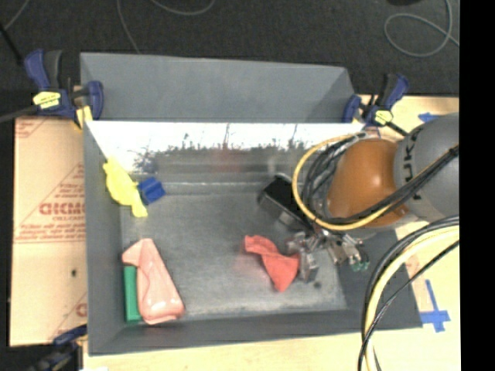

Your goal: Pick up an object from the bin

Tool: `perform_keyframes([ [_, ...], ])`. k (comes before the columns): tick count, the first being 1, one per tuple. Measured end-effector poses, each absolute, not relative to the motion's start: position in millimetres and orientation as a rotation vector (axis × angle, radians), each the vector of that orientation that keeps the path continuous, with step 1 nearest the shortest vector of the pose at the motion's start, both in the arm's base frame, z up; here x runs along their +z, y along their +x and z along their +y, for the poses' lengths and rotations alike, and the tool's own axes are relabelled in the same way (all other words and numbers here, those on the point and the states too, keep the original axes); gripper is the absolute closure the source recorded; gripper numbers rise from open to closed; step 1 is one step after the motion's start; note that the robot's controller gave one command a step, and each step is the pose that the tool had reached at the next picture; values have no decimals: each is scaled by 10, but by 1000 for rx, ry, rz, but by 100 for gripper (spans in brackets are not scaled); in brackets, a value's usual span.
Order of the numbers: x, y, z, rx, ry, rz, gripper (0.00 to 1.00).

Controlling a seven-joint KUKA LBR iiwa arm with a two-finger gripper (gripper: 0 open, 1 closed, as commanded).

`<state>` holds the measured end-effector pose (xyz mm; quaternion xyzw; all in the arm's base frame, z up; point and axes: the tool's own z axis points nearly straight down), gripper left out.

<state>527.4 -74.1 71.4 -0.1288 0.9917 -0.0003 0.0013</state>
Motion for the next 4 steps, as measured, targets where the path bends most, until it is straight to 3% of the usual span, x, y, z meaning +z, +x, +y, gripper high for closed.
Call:
perform_keyframes([
  [1, 1223, 5186, -672, 4, -412, 3121, 100],
  [2, 1488, 5105, -580, -4, -446, 3101, 100],
  [3, 3270, 5248, -939, -3, -394, 3113, 100],
  [4, 3228, 5241, -933, 2, -395, 3120, 100],
])
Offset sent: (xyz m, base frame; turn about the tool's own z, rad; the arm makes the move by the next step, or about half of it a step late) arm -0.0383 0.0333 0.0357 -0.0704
